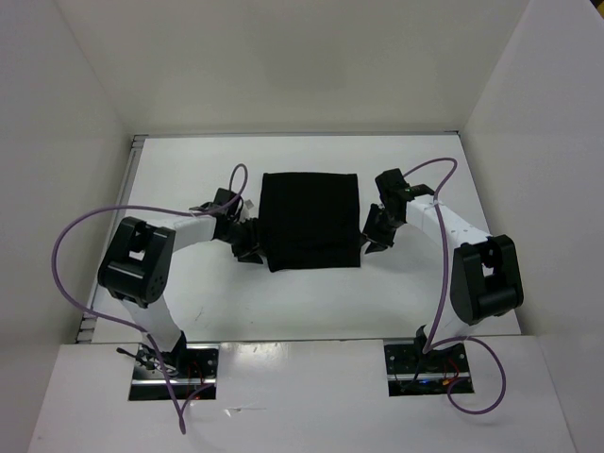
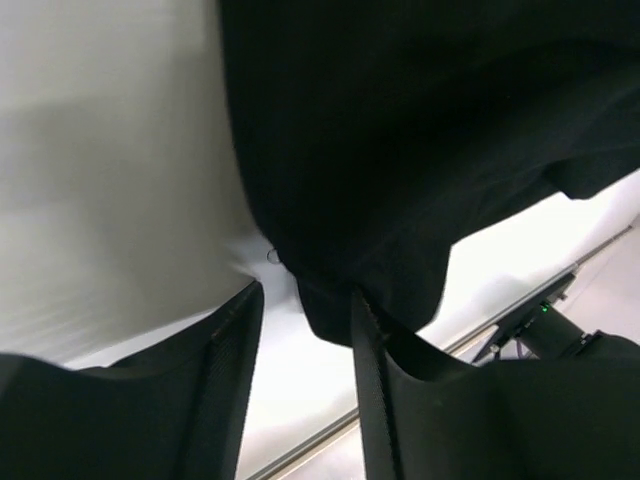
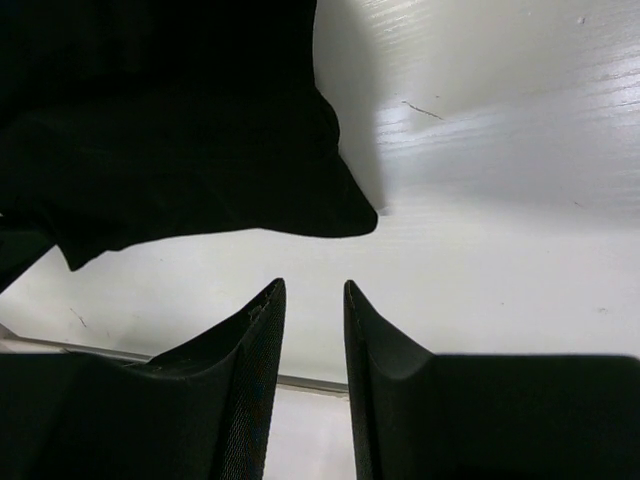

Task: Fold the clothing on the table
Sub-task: Fold the skirt

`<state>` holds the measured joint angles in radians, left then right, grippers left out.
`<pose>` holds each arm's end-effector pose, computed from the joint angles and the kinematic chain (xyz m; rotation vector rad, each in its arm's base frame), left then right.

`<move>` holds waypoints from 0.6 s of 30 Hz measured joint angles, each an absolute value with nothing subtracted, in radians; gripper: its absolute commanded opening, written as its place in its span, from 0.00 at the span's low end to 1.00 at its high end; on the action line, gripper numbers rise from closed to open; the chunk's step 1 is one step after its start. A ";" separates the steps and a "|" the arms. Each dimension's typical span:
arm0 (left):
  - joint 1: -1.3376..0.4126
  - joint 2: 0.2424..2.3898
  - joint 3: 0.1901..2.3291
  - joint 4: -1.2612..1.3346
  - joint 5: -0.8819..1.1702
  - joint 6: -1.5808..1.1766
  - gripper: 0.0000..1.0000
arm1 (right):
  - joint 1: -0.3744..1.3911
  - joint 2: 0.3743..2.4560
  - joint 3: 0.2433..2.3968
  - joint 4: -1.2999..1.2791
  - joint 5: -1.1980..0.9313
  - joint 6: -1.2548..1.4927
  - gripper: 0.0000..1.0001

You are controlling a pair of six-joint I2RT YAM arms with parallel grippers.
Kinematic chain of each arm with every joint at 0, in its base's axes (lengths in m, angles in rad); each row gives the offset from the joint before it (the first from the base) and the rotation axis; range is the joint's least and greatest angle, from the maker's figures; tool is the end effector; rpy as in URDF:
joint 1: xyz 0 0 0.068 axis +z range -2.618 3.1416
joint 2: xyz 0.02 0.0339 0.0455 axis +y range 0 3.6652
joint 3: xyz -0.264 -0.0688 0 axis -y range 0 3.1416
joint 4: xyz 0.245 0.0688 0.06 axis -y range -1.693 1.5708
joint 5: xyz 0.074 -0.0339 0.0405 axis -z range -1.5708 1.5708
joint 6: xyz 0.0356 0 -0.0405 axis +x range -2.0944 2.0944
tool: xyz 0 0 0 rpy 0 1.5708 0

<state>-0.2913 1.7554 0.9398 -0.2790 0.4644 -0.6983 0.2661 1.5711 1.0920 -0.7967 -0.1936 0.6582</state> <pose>0.3102 -0.1096 0.1417 -0.4089 2.7771 -0.9062 0.2846 0.0847 0.2136 0.5293 2.8824 0.4488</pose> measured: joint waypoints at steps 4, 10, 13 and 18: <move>-0.313 1.779 0.966 -0.271 0.469 -0.710 0.51 | 0.266 1.571 1.092 -0.802 -0.192 0.656 0.35; -0.350 1.807 0.996 -0.262 0.469 -0.712 0.46 | 0.266 1.571 1.090 -0.804 -0.189 0.656 0.35; -0.374 1.835 1.023 -0.262 0.467 -0.713 0.39 | 0.256 1.574 1.087 -0.804 -0.187 0.656 0.35; -0.424 1.890 1.077 -0.259 0.468 -0.716 0.18 | 0.235 1.575 1.087 -0.804 -0.179 0.652 0.35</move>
<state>-0.4244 1.8904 1.0767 -0.2592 0.4679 -0.7158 0.2348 1.5753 1.0866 -0.8040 -0.1791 0.6518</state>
